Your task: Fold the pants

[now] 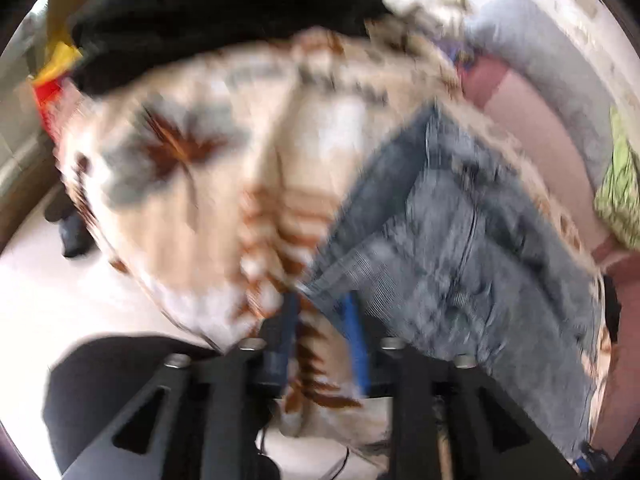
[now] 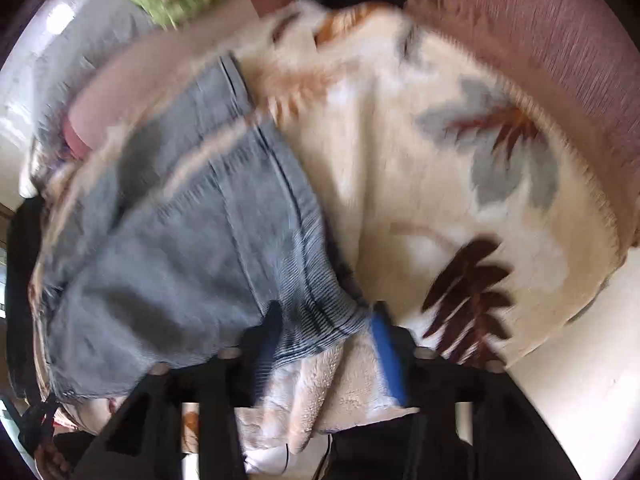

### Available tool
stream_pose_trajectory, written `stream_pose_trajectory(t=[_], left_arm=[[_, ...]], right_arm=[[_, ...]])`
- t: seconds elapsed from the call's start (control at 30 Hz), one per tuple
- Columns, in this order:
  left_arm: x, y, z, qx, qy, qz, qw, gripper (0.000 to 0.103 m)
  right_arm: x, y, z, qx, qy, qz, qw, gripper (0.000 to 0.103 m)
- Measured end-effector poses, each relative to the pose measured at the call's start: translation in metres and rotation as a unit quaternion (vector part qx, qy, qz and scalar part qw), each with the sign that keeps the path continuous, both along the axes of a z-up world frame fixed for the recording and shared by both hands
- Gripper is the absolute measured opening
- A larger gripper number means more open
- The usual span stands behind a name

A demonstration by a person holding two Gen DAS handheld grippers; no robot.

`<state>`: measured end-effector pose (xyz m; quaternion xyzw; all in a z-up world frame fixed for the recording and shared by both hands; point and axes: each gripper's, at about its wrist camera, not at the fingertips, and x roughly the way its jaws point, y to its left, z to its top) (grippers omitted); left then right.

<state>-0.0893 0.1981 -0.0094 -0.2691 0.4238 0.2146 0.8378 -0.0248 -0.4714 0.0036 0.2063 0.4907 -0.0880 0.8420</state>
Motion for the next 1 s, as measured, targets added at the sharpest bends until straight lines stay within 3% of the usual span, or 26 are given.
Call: stream_pose_trajectory(t=[0.03, 0.07, 0.2, 0.33, 0.43, 0.47, 0.5, 0.53, 0.57, 0.63, 0.67, 0.73, 0.77, 0.83, 0.87, 0.93, 1.0], left_arm=[[-0.002, 0.001, 0.011, 0.008, -0.014, 0.001, 0.9999, 0.058], [-0.002, 0.000, 0.027, 0.019, -0.040, -0.007, 0.9990, 0.061], [0.013, -0.024, 0.063, 0.063, -0.098, -0.068, 0.9909, 0.061], [0.045, -0.060, 0.050, 0.055, -0.090, -0.151, 0.9829, 0.061], [0.070, -0.079, 0.006, 0.067, -0.024, -0.184, 0.9804, 0.061], [0.077, -0.082, -0.012, 0.073, 0.020, -0.183, 0.9801, 0.061], [0.080, -0.080, -0.028, 0.070, 0.052, -0.183, 0.9794, 0.061], [0.076, -0.081, -0.028, 0.086, 0.031, -0.183, 0.9789, 0.063], [0.074, -0.086, -0.025, 0.106, 0.032, -0.189, 0.9756, 0.063], [0.075, -0.088, -0.022, 0.113, 0.037, -0.193, 0.9739, 0.063], [0.077, -0.087, -0.022, 0.109, 0.042, -0.193, 0.9741, 0.063], [0.078, -0.087, -0.017, 0.105, 0.043, -0.193, 0.9746, 0.063], [0.083, -0.083, -0.013, 0.100, 0.036, -0.195, 0.9750, 0.063], [0.085, -0.078, 0.006, 0.097, 0.008, -0.197, 0.9755, 0.063], [0.088, -0.070, 0.021, 0.097, -0.015, -0.191, 0.9768, 0.065], [0.102, -0.051, 0.037, 0.083, -0.044, -0.175, 0.9801, 0.072], [0.136, -0.025, 0.045, 0.055, -0.058, -0.167, 0.9827, 0.072]], right_arm=[[-0.001, -0.004, 0.011, -0.008, -0.016, -0.012, 1.000, 0.068], [0.000, -0.007, 0.023, -0.016, -0.035, -0.021, 0.999, 0.072], [0.045, -0.004, 0.039, 0.007, -0.063, 0.027, 0.998, 0.073], [0.108, 0.006, 0.016, -0.017, -0.032, 0.059, 0.998, 0.070], [0.136, 0.014, -0.017, -0.035, 0.007, 0.082, 0.996, 0.046], [0.141, 0.018, -0.029, -0.049, 0.029, 0.093, 0.994, 0.025], [0.142, 0.025, -0.034, -0.080, 0.036, 0.107, 0.990, 0.023], [0.140, 0.032, -0.029, -0.106, 0.028, 0.115, 0.987, 0.019], [0.136, 0.038, -0.019, -0.134, 0.005, 0.116, 0.984, 0.015], [0.129, 0.048, -0.001, -0.181, -0.033, 0.109, 0.977, 0.015], [0.131, 0.050, -0.004, -0.178, -0.025, 0.108, 0.978, 0.016], [0.145, 0.053, -0.038, -0.180, 0.054, 0.123, 0.974, 0.025], [0.145, 0.056, -0.041, -0.198, 0.043, 0.127, 0.971, 0.029], [0.141, 0.055, -0.027, -0.206, 0.032, 0.117, 0.971, 0.055], [0.137, 0.050, -0.017, -0.178, 0.014, 0.110, 0.978, 0.071], [0.138, 0.037, 0.003, -0.136, -0.018, 0.086, 0.987, 0.072], [0.155, 0.032, 0.016, -0.111, -0.040, 0.090, 0.989, 0.072]])
